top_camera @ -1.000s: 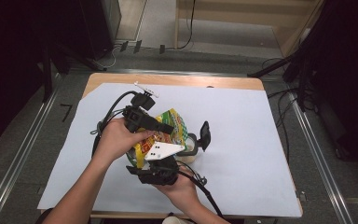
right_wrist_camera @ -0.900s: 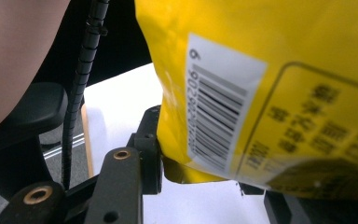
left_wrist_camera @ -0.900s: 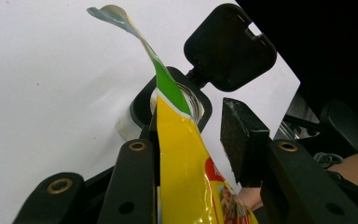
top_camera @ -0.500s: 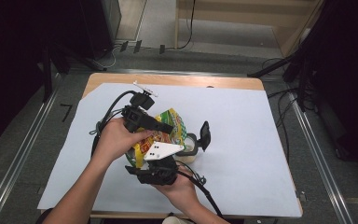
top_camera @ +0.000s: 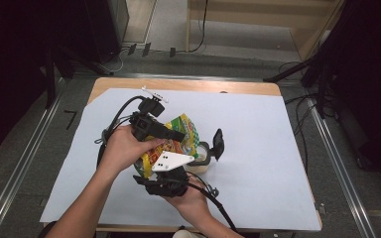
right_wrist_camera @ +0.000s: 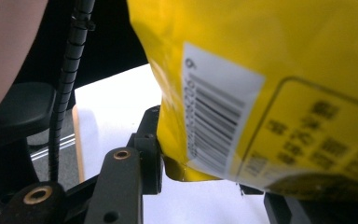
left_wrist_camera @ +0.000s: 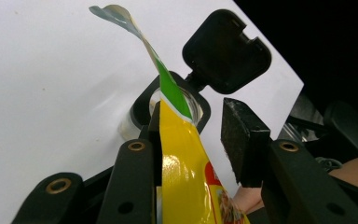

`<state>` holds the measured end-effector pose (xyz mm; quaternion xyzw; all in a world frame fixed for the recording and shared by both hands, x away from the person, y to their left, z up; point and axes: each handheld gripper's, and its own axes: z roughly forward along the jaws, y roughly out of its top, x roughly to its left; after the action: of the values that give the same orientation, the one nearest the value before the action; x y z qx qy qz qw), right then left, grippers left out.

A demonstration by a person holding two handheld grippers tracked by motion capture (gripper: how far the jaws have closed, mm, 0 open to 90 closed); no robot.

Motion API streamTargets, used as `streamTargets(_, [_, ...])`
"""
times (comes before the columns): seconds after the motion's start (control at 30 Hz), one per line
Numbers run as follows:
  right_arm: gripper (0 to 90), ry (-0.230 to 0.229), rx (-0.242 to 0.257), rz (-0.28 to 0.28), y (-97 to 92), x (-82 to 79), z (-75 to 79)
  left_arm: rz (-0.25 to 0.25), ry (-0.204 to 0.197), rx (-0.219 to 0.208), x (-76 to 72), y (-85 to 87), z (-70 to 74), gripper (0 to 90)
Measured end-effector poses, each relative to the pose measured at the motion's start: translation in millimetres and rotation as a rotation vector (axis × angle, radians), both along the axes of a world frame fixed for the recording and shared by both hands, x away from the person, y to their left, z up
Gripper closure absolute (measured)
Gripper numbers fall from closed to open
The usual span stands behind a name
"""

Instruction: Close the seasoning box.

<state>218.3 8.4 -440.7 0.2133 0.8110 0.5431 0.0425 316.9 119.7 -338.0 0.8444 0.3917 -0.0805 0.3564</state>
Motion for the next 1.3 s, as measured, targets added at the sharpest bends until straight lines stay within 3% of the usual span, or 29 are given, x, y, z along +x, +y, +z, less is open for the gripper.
streamTargets(0.27, [61.8,-0.001,0.014,-0.008,-0.6,0.6,0.9,0.002,-0.012,-0.002,-1.8,-0.9,2.0,65.5])
streamTargets(0.77, [61.6,0.062,0.044,0.004,-2.2,3.1,-0.6,-0.004,0.008,0.015,3.6,-5.4,-2.5,64.6])
streamTargets(1.17, [61.4,0.075,0.036,-0.015,-6.0,14.5,3.2,-0.009,0.053,0.005,22.4,-10.6,-2.4,66.1])
streamTargets(1.3, [61.4,0.087,0.043,-0.016,-8.1,15.2,2.1,-0.014,0.037,0.024,20.6,-13.9,-3.2,66.0])
